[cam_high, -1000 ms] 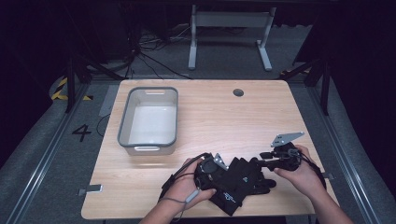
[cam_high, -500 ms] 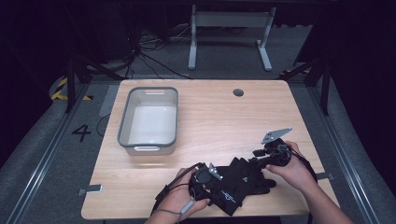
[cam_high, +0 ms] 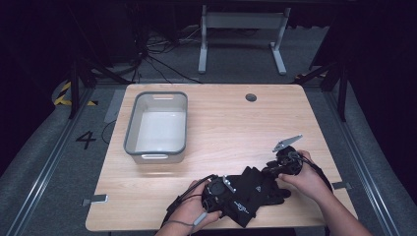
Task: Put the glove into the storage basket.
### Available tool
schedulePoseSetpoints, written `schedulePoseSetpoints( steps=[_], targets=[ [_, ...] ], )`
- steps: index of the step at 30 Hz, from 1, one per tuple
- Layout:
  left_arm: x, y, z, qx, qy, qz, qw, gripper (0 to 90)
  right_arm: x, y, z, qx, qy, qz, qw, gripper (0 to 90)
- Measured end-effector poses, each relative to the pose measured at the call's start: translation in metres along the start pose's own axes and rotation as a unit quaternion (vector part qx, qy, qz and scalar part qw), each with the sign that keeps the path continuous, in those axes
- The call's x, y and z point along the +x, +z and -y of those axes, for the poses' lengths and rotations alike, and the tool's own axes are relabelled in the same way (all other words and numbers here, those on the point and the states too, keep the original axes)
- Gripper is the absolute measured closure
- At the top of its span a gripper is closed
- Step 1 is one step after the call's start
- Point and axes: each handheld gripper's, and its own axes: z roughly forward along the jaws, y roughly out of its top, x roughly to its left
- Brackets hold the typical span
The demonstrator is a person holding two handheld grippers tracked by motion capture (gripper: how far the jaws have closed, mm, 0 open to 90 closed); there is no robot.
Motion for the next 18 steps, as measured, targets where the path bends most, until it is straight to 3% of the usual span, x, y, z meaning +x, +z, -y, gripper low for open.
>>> schedulePoseSetpoints(
  steps=[3, 6, 9, 18],
  targets=[
    [0.000, 0.000, 0.000, -0.002, -0.002, 0.005, 1.0000, 63.5, 0.009, -0.003, -0.002, 0.021, -0.035, 0.038, 0.9984, 78.7],
    [0.000, 0.000, 0.000, -0.003, -0.001, 0.005, 1.0000, 64.0, 0.012, -0.005, -0.002, 0.019, -0.044, 0.056, 0.9973, 83.9],
    [0.000, 0.000, -0.001, 0.000, -0.002, 0.006, 1.0000, 65.7, 0.013, -0.010, -0.003, 0.007, -0.042, 0.060, 0.9973, 85.9],
    [-0.003, 0.001, -0.002, 0.008, 0.003, 0.018, 0.9998, 84.6, 0.016, -0.019, -0.003, -0.016, -0.047, 0.066, 0.9966, 87.9]
  ],
)
